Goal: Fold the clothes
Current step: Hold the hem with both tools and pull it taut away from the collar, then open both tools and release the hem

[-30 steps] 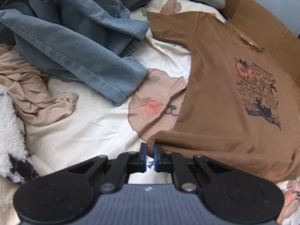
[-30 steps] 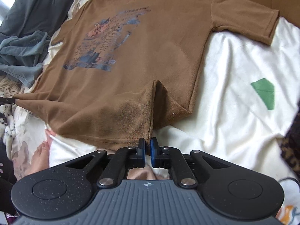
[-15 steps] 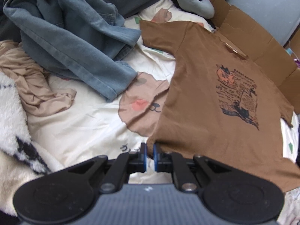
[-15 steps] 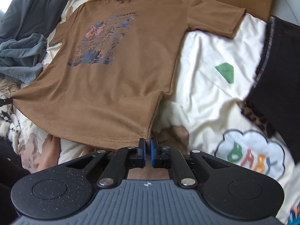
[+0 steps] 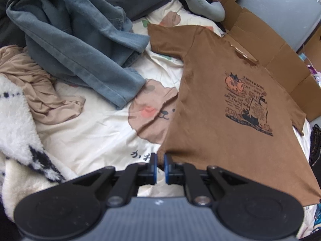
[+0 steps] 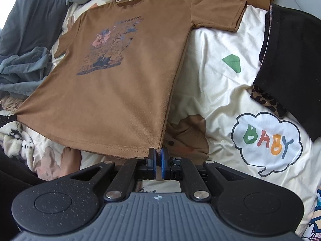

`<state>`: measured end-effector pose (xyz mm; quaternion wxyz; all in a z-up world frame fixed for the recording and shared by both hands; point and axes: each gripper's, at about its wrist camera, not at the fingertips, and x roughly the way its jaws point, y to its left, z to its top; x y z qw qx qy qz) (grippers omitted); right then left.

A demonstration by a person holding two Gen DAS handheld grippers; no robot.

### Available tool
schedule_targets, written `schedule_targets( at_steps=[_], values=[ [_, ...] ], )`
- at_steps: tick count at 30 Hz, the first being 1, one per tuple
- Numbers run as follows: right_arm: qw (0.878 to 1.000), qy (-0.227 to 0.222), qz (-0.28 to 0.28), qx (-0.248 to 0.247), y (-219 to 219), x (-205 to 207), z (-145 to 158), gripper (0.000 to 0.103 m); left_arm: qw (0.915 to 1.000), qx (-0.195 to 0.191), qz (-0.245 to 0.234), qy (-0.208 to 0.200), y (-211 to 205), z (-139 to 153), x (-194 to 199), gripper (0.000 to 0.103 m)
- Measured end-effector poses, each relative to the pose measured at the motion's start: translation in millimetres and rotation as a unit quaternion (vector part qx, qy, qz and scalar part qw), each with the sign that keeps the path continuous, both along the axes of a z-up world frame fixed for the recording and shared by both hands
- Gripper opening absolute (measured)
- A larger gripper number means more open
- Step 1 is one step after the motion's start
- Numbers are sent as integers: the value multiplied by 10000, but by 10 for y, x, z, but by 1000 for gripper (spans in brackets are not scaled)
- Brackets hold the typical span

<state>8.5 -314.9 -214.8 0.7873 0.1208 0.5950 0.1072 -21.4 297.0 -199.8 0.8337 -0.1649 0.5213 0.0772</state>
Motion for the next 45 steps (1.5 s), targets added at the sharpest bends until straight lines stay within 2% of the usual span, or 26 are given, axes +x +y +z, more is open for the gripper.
schedule_targets(
  at_steps=[6, 14, 21, 32, 36, 39, 43, 45],
  values=[
    [9999, 141, -60, -45, -1, 12, -75, 2, 9998, -28, -2, 191, 23, -28, 17, 7],
    [9972, 714, -199, -68, -20, -9, -602, 2, 9971, -241, 135, 714, 119, -514, -7, 7],
    [9935, 1094, -256, -206, 37, 7, -1053, 2, 9941, -250, 204, 1032, 137, -927, -4, 7],
    [9901, 1311, -385, -320, 89, -39, -1388, 3, 9908, -71, 145, 1341, 73, -1337, 9, 8],
    [9895, 1323, -486, -326, 87, -61, -1446, 4, 9895, 7, 171, 1438, 54, -1418, 21, 10],
    [9888, 1345, -564, -326, 76, -57, -1445, 5, 9877, 14, 258, 1540, 54, -1370, 9, 15],
    [9883, 1319, -700, -325, -15, -105, -1293, 7, 9880, 41, 223, 1527, 44, -1162, -32, 20],
    [9888, 1238, -783, -285, -71, -135, -1181, 7, 9889, 55, 239, 1463, 39, -1023, -54, 28]
  ],
)
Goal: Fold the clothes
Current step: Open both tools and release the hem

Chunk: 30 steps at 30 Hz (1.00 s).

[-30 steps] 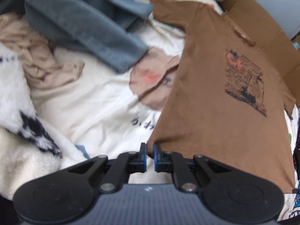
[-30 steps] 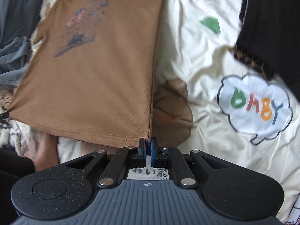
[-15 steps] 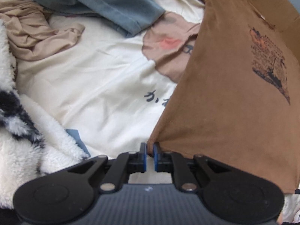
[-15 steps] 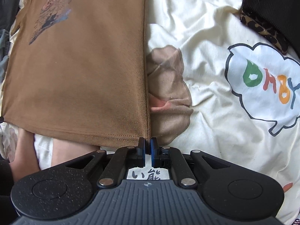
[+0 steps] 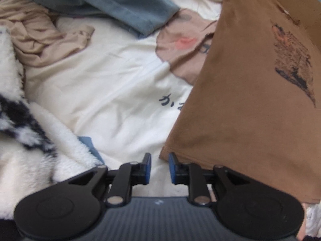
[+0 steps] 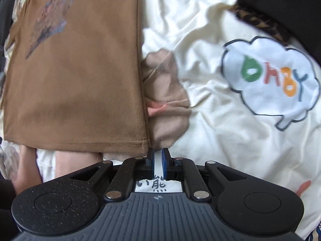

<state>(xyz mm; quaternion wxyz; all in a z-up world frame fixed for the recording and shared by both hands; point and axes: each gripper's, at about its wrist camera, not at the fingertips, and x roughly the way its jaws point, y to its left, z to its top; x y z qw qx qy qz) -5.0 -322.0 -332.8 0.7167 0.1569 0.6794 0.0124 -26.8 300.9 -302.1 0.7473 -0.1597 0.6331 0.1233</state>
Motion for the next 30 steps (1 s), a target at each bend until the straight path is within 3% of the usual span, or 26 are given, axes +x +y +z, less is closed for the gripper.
schedule_targets(
  at_steps=[2, 8, 10, 13, 15, 17, 19, 20, 25, 30],
  values=[
    [9999, -112, -56, -14, -83, -31, 141, 7, 10000, 24, 7, -94, 39, 151, -37, 37],
    [9987, -437, -249, -62, -307, -121, 558, 9, 9995, 14, 80, -301, 53, 551, -7, 38],
    [9980, -541, -311, -83, -380, -143, 700, 14, 9994, 11, 56, -339, 40, 671, -11, 43],
    [9967, -724, -360, -108, -476, -178, 936, 21, 9991, 62, 106, -413, 11, 856, -4, 59],
    [9955, -845, -411, -136, -518, -207, 1087, 24, 9988, 85, 64, -481, -4, 994, 2, 59],
    [9941, -965, -466, -170, -550, -234, 1231, 25, 9986, 87, 34, -520, -20, 1118, 16, 67],
    [9925, -1088, -502, -228, -576, -258, 1371, 38, 9983, 91, -10, -579, -35, 1238, 30, 70],
    [9918, -1146, -514, -234, -582, -272, 1431, 40, 9981, 99, -32, -609, -41, 1295, 37, 72],
    [9891, -1340, -552, -244, -576, -357, 1689, 43, 9968, 124, -92, -790, -59, 1582, 56, 80],
    [9863, -1532, -585, -181, -540, -449, 1895, 48, 9955, 143, -77, -938, -50, 1846, 38, 81]
  ],
)
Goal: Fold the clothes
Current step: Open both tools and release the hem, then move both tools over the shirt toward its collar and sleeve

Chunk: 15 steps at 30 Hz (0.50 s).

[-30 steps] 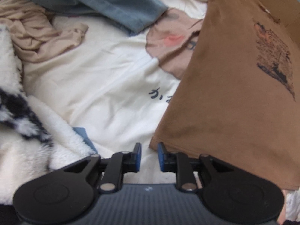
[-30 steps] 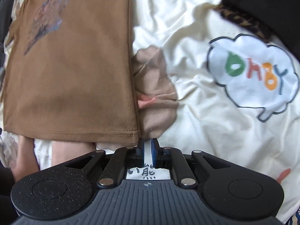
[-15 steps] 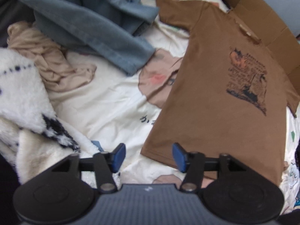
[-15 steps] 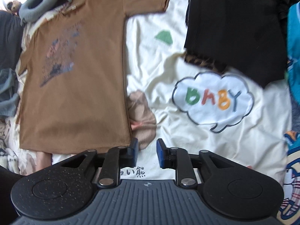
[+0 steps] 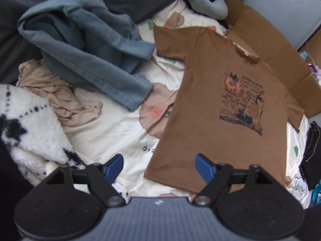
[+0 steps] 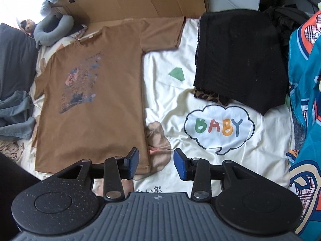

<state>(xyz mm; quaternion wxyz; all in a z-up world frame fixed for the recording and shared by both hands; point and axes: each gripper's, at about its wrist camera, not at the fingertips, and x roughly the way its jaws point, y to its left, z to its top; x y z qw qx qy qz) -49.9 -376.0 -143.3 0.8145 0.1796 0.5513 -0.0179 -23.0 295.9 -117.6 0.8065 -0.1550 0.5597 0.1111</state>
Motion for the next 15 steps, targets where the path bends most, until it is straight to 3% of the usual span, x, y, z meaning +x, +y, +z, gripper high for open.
schedule_targets(
  at_steps=[8, 13, 15],
  values=[
    [9993, -360, -120, 73, 14, -97, 321, 53, 9998, -13, 54, -216, 45, 292, -59, 88],
    [9975, -664, -250, 63, -17, -131, 475, 67, 9995, 9, 21, -302, 60, 406, -58, 91],
    [9968, -728, -315, 66, -36, -137, 511, 67, 9995, 15, 21, -326, 65, 436, -53, 92]
  ],
)
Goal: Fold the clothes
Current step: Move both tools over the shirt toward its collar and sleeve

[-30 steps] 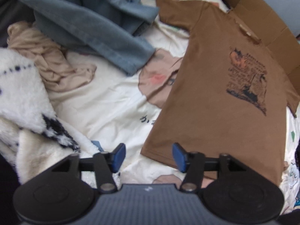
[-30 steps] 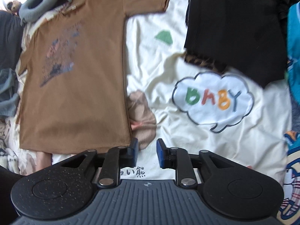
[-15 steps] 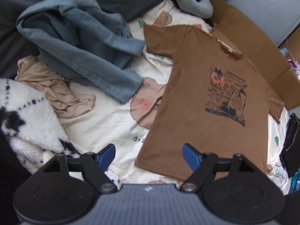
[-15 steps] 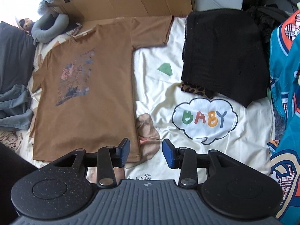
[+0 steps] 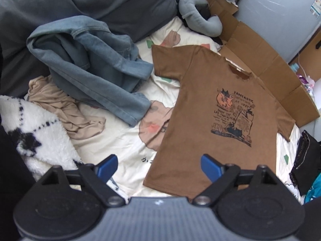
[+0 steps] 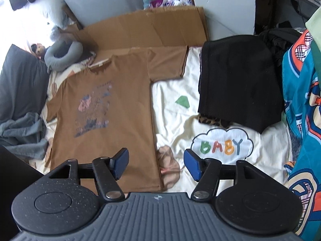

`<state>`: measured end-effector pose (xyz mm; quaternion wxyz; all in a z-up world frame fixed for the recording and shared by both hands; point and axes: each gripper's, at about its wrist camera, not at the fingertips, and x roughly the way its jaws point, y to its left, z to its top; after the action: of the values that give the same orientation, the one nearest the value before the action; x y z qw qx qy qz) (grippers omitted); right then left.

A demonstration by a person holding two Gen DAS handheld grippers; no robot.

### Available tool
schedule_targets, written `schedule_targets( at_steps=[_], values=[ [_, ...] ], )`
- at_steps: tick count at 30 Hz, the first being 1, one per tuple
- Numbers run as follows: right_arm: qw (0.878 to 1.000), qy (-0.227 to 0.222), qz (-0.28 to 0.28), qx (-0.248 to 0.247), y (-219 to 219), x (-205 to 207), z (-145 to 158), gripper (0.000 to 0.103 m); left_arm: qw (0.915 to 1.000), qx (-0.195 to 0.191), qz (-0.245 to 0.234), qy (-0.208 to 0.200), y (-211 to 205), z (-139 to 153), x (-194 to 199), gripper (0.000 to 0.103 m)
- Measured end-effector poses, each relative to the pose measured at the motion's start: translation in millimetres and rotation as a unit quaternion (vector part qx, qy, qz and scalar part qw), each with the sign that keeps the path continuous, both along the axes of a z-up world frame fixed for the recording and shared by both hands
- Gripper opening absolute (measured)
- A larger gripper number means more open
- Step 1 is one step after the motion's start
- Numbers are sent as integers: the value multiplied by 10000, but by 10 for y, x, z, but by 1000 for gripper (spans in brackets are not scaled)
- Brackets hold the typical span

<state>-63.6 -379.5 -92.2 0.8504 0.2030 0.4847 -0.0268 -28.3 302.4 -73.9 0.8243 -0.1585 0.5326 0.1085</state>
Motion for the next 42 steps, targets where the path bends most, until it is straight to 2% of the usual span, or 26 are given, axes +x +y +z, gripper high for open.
schedule_targets(
  at_steps=[14, 22, 33, 42],
  values=[
    [9985, -478, -254, 6, -79, 109, 145, 68, 9999, 7, -49, -161, 14, 180, 269, 92],
    [9983, -534, -190, -94, -89, 349, 172, 68, 9994, 65, -60, -320, 17, 262, 545, 92],
    [9988, -440, -192, -50, -53, 941, -23, 68, 9988, 62, -116, -482, 0, 13, 1011, 92],
    [9997, -212, 77, -38, 37, 1526, -386, 68, 9980, 13, -21, -635, 31, -358, 1435, 92]
  ],
)
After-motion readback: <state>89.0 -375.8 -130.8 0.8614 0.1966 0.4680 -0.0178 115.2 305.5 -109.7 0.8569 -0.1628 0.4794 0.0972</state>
